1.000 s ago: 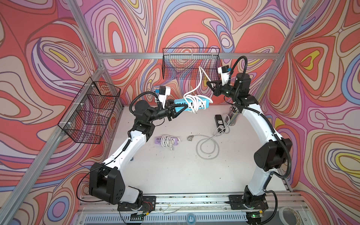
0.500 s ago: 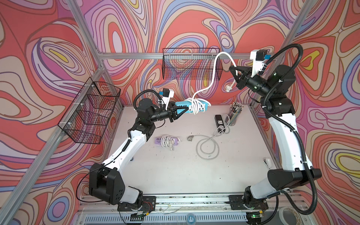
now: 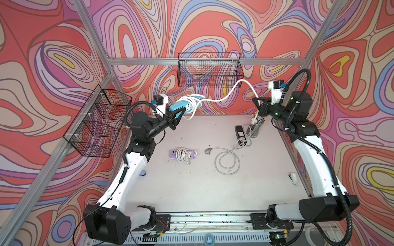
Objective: Unwrap the cord wrapped around the power strip
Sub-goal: Unwrap the power cord from the power strip.
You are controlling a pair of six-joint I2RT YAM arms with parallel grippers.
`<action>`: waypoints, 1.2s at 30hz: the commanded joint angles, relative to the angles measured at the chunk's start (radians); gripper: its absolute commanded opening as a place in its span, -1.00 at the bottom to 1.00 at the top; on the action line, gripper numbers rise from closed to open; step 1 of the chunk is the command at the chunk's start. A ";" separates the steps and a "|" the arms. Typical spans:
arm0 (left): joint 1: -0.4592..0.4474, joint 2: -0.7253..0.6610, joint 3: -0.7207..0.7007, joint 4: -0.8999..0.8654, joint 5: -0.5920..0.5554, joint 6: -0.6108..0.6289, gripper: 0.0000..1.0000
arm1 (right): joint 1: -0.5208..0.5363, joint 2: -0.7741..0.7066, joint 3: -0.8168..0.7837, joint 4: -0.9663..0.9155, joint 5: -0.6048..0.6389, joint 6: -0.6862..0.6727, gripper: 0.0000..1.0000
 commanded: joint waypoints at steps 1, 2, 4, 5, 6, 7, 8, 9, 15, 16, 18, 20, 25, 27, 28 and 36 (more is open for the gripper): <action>0.016 -0.039 -0.024 0.129 -0.093 0.029 -1.00 | -0.002 -0.049 -0.090 -0.006 0.070 0.014 -1.00; 0.019 -0.041 -0.031 0.144 -0.101 0.023 -1.00 | -0.002 -0.054 -0.122 0.002 0.077 0.026 -1.00; 0.024 -0.046 -0.049 0.182 -0.115 0.010 -1.00 | -0.002 -0.069 -0.201 0.024 0.125 0.061 -1.00; 0.025 -0.047 -0.053 0.190 -0.119 0.006 -1.00 | -0.003 -0.078 -0.237 0.038 0.147 0.077 -1.00; 0.027 -0.051 -0.057 0.196 -0.122 0.005 -1.00 | -0.002 -0.089 -0.279 0.047 0.175 0.093 -1.00; 0.026 -0.056 -0.061 0.203 -0.128 0.005 -1.00 | -0.003 -0.101 -0.322 0.057 0.207 0.108 -1.00; 0.028 -0.059 -0.066 0.210 -0.134 0.003 -1.00 | -0.002 -0.111 -0.357 0.068 0.234 0.120 -1.00; 0.028 -0.065 -0.072 0.220 -0.141 0.003 -1.00 | -0.002 -0.121 -0.397 0.074 0.267 0.131 -1.00; 0.029 -0.076 -0.089 0.256 -0.156 -0.016 -1.00 | -0.003 -0.147 -0.578 0.110 0.413 0.178 -1.00; 0.028 -0.076 -0.093 0.267 -0.155 -0.023 -1.00 | -0.003 -0.144 -0.599 0.108 0.432 0.184 -1.00; 0.029 -0.075 -0.096 0.276 -0.154 -0.034 -1.00 | -0.002 -0.134 -0.640 0.118 0.460 0.192 -1.00; 0.029 -0.073 -0.099 0.292 -0.150 -0.047 -1.00 | -0.003 -0.117 -0.668 0.120 0.487 0.195 -1.00; 0.028 -0.051 -0.096 0.313 -0.125 -0.078 -1.00 | -0.012 -0.056 -0.727 0.154 0.541 0.207 -1.00; 0.027 -0.038 -0.093 0.324 -0.105 -0.095 -1.00 | -0.023 -0.020 -0.741 0.175 0.534 0.215 -1.00; 0.028 -0.032 -0.093 0.330 -0.100 -0.102 -1.00 | -0.028 -0.002 -0.748 0.185 0.533 0.219 -1.00; 0.018 -0.005 -0.099 0.351 -0.089 -0.108 -1.00 | -0.107 0.132 -0.746 0.213 0.473 0.274 -1.00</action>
